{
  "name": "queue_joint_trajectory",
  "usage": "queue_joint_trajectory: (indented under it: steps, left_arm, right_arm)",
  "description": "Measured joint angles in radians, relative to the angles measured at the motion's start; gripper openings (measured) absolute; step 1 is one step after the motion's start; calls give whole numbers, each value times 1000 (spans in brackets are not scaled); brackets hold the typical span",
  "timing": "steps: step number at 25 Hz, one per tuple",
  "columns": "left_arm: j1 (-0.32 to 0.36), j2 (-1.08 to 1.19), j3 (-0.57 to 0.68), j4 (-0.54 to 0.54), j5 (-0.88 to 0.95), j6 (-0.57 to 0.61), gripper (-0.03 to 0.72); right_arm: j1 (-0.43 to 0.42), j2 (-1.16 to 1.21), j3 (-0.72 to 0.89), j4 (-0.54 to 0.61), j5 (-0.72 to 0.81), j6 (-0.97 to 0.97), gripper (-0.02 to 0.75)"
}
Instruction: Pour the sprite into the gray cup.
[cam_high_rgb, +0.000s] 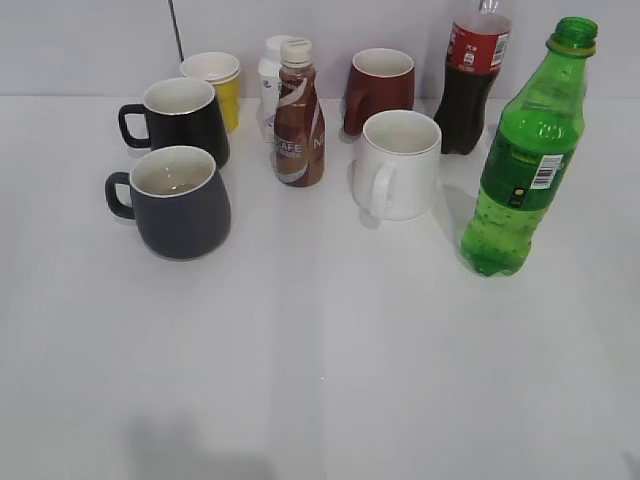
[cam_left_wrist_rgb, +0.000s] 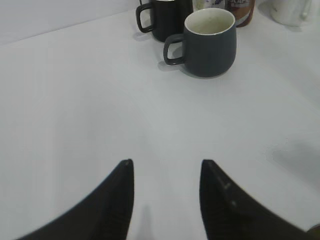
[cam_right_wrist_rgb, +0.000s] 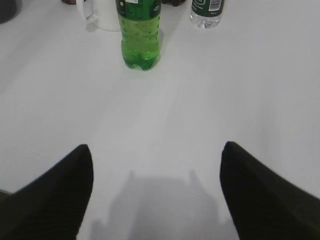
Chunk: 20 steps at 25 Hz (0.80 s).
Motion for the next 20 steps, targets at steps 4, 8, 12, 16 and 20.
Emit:
queue_joint_trajectory:
  steps: [4, 8, 12, 16, 20]
  left_arm:
    - [41, 0, 0, 0, 0, 0, 340]
    - [178, 0, 0, 0, -1, 0, 340]
    - [248, 0, 0, 0, -1, 0, 340]
    - [248, 0, 0, 0, -1, 0, 339]
    - [248, 0, 0, 0, -1, 0, 339]
  right_arm:
    - [-52, 0, 0, 1, -4, 0, 593]
    - [-225, 0, 0, 3, -7, 0, 593]
    - [-332, 0, 0, 4, -8, 0, 593]
    - [-340, 0, 0, 4, -8, 0, 592]
    - [-342, 0, 0, 4, -8, 0, 592]
